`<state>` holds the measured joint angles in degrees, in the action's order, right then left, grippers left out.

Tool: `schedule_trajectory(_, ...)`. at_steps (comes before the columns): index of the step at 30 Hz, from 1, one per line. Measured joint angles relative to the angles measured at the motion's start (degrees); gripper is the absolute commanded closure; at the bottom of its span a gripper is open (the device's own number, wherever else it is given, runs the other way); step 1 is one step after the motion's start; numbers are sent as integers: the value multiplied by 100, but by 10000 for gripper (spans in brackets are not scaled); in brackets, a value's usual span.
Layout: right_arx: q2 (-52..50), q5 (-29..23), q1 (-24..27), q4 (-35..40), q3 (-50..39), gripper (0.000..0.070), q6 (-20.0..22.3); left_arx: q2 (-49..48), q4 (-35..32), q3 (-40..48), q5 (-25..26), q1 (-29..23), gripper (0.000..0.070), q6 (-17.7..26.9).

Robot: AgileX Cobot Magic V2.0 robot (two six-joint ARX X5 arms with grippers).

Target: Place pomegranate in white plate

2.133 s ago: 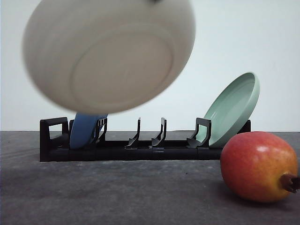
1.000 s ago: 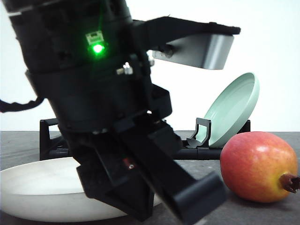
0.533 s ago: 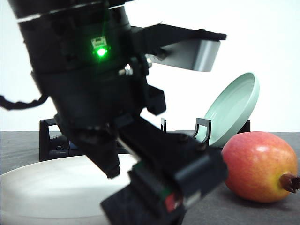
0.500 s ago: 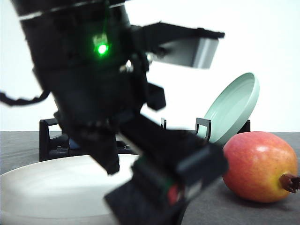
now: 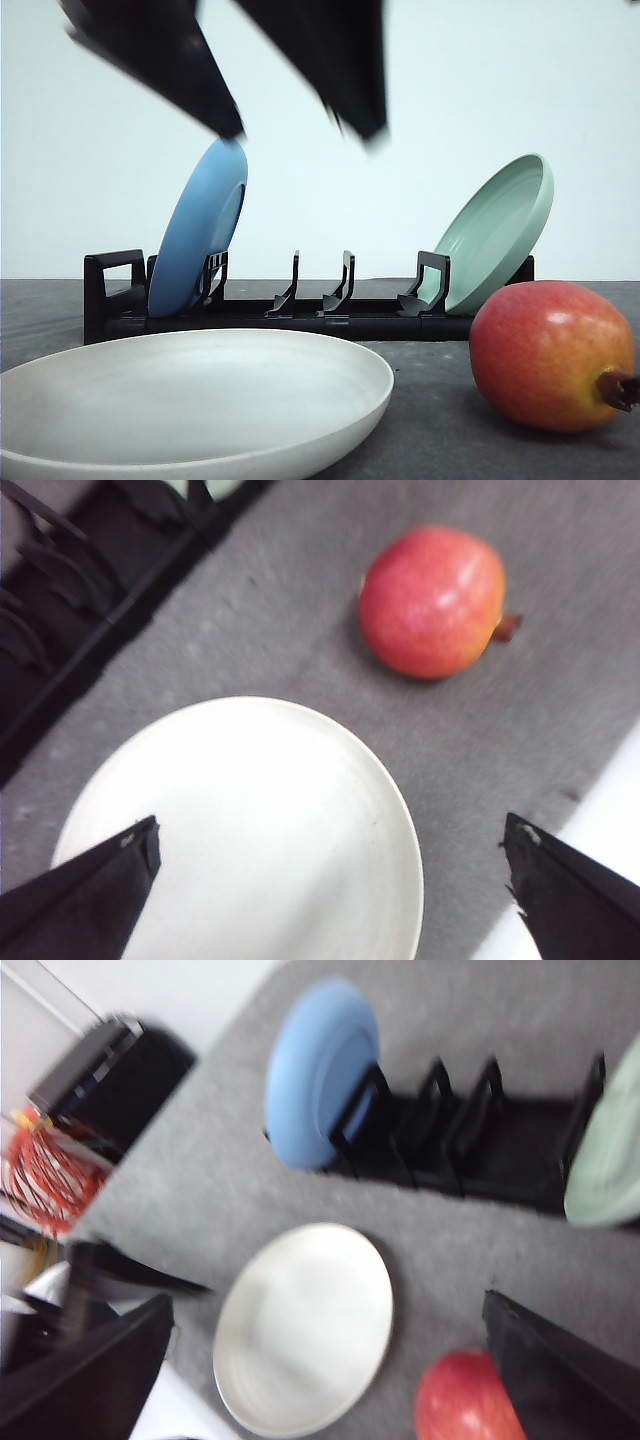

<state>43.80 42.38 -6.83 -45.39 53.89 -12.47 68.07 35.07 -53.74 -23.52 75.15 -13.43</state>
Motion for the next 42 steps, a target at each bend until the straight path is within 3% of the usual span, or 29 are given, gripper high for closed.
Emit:
schedule_trajectory(12,1799,-2004,-1568,-663,0,69,-24,-2071,615,0,1241,0,25,-13)
schedule_trajectory(18,2683,-2746,-2034,-634,0,68,-230,-2972,877,0,1692,0,25,-23)
schedule_trajectory(26,3578,-2919,-2284,-533,0,67,-345,-4003,1392,-7,1896,2,25,-82)
schedule_trajectory(36,4483,-2912,-2475,-225,2,70,-451,-4422,1855,-11,1886,2,25,39)
schedule_trajectory(38,4572,-2913,-2501,-236,2,95,-485,-4426,1827,-11,1886,2,25,51)
schedule_trajectory(42,4613,-2839,-2520,-242,6,268,-585,-4426,1714,-11,1886,2,25,55)
